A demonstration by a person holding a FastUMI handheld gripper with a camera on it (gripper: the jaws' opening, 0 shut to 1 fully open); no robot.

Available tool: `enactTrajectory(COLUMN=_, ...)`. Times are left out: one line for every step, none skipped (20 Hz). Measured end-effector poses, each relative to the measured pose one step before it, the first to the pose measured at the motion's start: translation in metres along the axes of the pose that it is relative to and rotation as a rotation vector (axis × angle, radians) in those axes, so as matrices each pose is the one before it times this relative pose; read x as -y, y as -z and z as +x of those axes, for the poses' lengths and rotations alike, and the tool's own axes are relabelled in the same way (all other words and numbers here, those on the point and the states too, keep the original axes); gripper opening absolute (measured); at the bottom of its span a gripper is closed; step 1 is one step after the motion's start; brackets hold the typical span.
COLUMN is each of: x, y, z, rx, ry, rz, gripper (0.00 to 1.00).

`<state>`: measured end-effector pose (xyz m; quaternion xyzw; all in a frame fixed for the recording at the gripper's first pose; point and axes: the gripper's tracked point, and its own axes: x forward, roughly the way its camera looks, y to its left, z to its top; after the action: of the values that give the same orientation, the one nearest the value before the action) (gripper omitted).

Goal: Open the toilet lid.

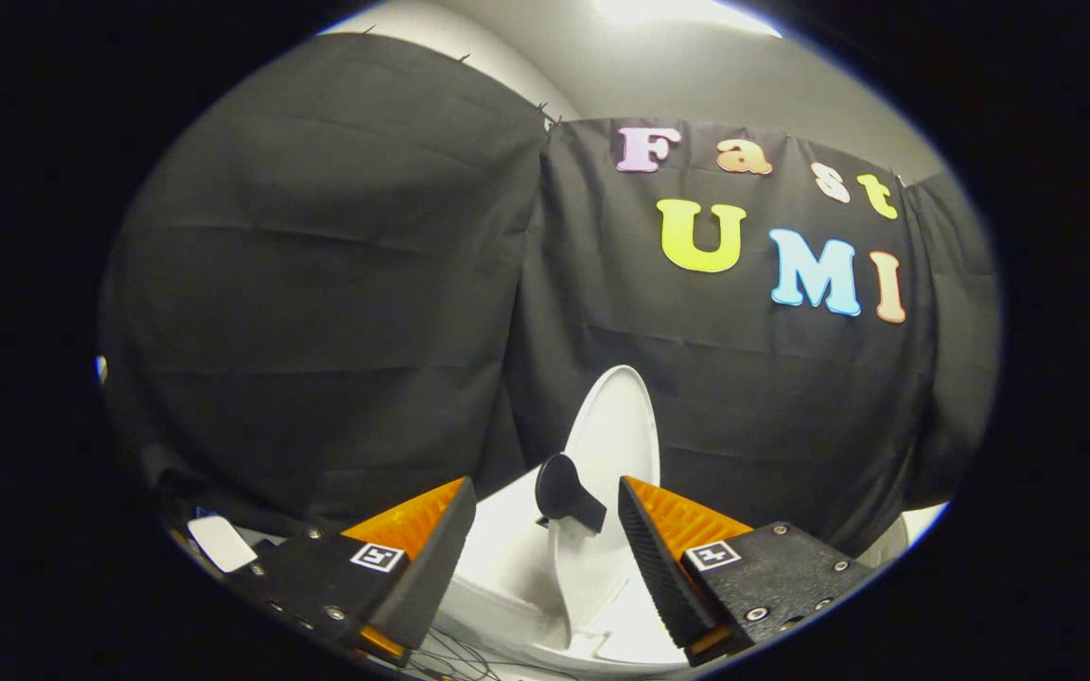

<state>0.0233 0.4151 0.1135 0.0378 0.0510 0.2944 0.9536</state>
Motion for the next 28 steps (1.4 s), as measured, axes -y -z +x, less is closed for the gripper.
enactTrajectory(x=0.00162, y=-0.00778, z=-0.00652, rx=0.02184, ry=-0.02433, rz=0.03423, gripper=0.94)
enactTrajectory(x=0.00050, y=-0.00809, z=-0.00451, rx=0.01625, ry=-0.03210, rz=0.01875, gripper=0.95)
enactTrajectory(x=0.00241, y=-0.00873, z=-0.00435, rx=0.01367, ry=-0.02763, rz=0.00010, gripper=0.95)
enactTrajectory(x=0.00499, y=-0.00924, z=-0.00665, rx=0.01770, ry=-0.01339, rz=-0.00993, gripper=0.95)
enactTrajectory(x=0.00980, y=-0.01156, z=-0.00519, rx=0.02025, ry=-0.00117, rz=-0.01284, gripper=0.95)
enactTrajectory(x=0.01484, y=-0.00780, z=-0.00418, rx=0.01427, ry=0.00896, rz=-0.00892, gripper=0.95)
enactTrajectory(x=0.01641, y=-0.00610, z=-0.00328, rx=0.00959, ry=0.02122, rz=-0.00293, gripper=0.95)
enactTrajectory(x=0.01645, y=-0.00381, z=-0.00201, rx=0.00467, ry=0.01893, rz=0.00232, gripper=0.95)
enactTrajectory(x=0.01450, y=-0.00321, z=-0.00085, rx=0.00761, ry=0.01836, rz=0.00444, gripper=0.95)
enactTrajectory(x=0.01259, y=-0.00239, z=-0.00240, rx=0.00714, ry=0.01775, rz=0.00421, gripper=0.95)
enactTrajectory(x=0.01437, y=-0.00030, z=-0.00229, rx=0.00134, ry=0.01802, rz=0.00184, gripper=0.95)
enactTrajectory(x=0.01549, y=-0.00014, z=-0.00311, rx=-0.00303, ry=0.02106, rz=-0.00176, gripper=0.95)
enactTrajectory(x=0.01577, y=0.00008, z=-0.00390, rx=-0.00225, ry=0.01931, rz=-0.00565, gripper=0.95)
enactTrajectory(x=0.01691, y=0.00020, z=-0.00406, rx=-0.00146, ry=0.02390, rz=-0.00654, gripper=0.95)
enactTrajectory(x=0.01676, y=0.00044, z=-0.00388, rx=0.00218, ry=0.02277, rz=-0.00411, gripper=0.95)
enactTrajectory(x=0.01627, y=0.00172, z=-0.00407, rx=0.00036, ry=0.02263, rz=-0.00096, gripper=0.95)
enactTrajectory(x=0.01501, y=0.00065, z=-0.00479, rx=0.00294, ry=0.02086, rz=0.00109, gripper=0.95)
enactTrajectory(x=0.01515, y=0.00219, z=-0.00529, rx=0.00046, ry=0.02199, rz=0.00078, gripper=0.95)
enactTrajectory(x=0.01438, y=0.00247, z=-0.00447, rx=-0.00464, ry=0.01979, rz=-0.00066, gripper=0.95)
enactTrajectory(x=0.01378, y=0.00582, z=-0.00432, rx=-0.01926, ry=0.02482, rz=-0.01150, gripper=0.95)
enactTrajectory(x=0.01433, y=0.00638, z=-0.00543, rx=-0.01987, ry=0.02727, rz=-0.02511, gripper=0.95)
enactTrajectory(x=0.01239, y=0.00576, z=-0.00776, rx=-0.01195, ry=0.02264, rz=-0.02327, gripper=0.95)
enactTrajectory(x=0.00955, y=0.00483, z=-0.00563, rx=0.00005, ry=0.01249, rz=-0.01082, gripper=0.95)
enactTrajectory(x=0.00879, y=0.00588, z=-0.00528, rx=-0.00026, ry=0.01258, rz=0.00293, gripper=0.95)
enactTrajectory(x=0.00814, y=0.00687, z=-0.00596, rx=-0.00050, ry=0.01008, rz=0.01042, gripper=0.95)
enactTrajectory(x=0.00864, y=0.00834, z=-0.00486, rx=-0.00196, ry=0.01383, rz=0.01263, gripper=0.95)
enactTrajectory(x=0.00845, y=0.00743, z=-0.00595, rx=-0.00427, ry=0.01430, rz=0.01291, gripper=0.95)
enactTrajectory(x=0.00658, y=0.00765, z=-0.00620, rx=-0.00512, ry=0.01086, rz=0.02007, gripper=0.95)
